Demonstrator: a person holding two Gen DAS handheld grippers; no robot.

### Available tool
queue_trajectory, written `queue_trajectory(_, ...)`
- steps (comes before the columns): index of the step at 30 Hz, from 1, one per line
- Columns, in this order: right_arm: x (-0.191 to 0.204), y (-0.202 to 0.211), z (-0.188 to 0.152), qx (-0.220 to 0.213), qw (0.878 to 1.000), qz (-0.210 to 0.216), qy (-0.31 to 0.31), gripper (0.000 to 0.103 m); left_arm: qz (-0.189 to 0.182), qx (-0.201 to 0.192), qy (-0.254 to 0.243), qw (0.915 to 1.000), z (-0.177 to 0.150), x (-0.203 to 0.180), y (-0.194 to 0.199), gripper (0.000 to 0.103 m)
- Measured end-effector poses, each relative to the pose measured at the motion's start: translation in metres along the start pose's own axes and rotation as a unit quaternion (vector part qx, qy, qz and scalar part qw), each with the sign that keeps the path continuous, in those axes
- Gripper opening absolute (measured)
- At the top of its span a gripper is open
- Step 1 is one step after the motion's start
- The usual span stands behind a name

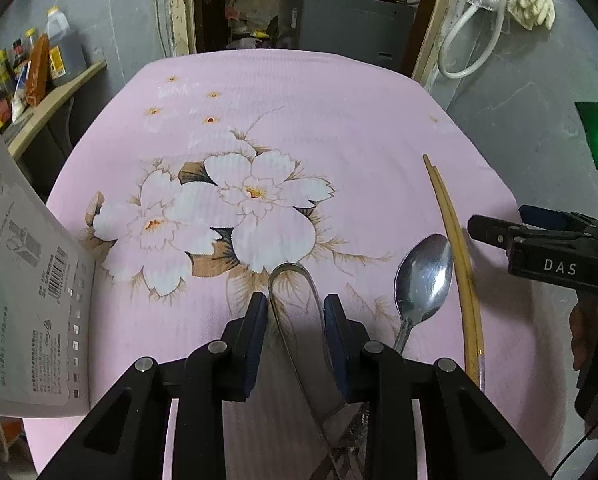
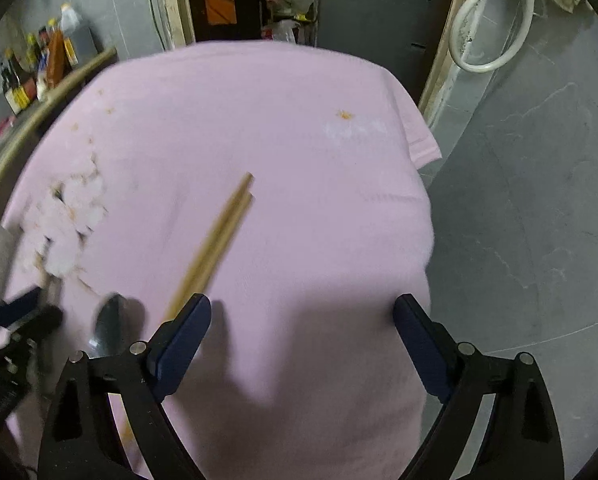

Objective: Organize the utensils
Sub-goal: 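Close the left tool on the silver tongs while the right tool grasps a wooden chopstick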

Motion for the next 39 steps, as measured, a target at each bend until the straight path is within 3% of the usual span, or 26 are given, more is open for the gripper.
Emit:
queue_trajectory(13,0.028,-0.014,-0.013,0.026,0.999,-0.041,0.024,0.089,0.003,0.008,-0.001,1.0000,0.000,-0.001,0.001,0.028)
queue_trajectory(17,0.021,-0.015,-0.019,0.028,0.999,-0.036,0.017,0.089,0.001,0.010,-0.003,0.9999,0.001,0.001,-0.001,0.026)
queue_trajectory(20,0.017,-0.014,-0.017,0.028,0.998,-0.042,0.030,0.077,-0.001,0.013,-0.006,0.9999,0.002,0.001,-0.001,0.026)
queue_trajectory(22,0.014,-0.012,-0.015,0.030,0.998,-0.038,0.031,0.060,-0.003,0.015,-0.006,0.9999,0.003,0.000,-0.001,0.026)
queue_trajectory(26,0.021,-0.013,-0.004,0.042,0.999,0.010,0.026,0.037,-0.022,0.021,0.000,0.9996,0.004,0.003,-0.001,0.025)
queue_trajectory(31,0.024,-0.016,0.010,0.053,0.997,0.054,0.011,0.034,-0.061,0.031,0.018,0.9975,0.004,0.007,-0.001,0.025)
queue_trajectory(35,0.025,-0.020,0.019,0.045,0.998,0.043,0.018,0.034,-0.047,0.033,0.008,0.9983,0.002,0.003,-0.003,0.024)
queue_trajectory(38,0.029,-0.018,0.017,0.031,0.999,0.033,0.019,0.024,-0.021,0.033,-0.006,0.9992,0.001,-0.002,-0.003,0.024)
queue_trajectory(39,0.027,-0.018,0.016,0.029,0.999,0.037,0.015,0.013,-0.022,0.032,-0.005,0.9992,0.001,-0.002,-0.002,0.024)
Point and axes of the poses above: each gripper's, at about its wrist camera, not at the fingertips, and y roughly against the way its jaws point, x to its left, z to its top, the point moved 10 cm from there along -y, roughly the way its jaws point, and after that the axes turned 12 degrees about x, right-handed, at the moved point
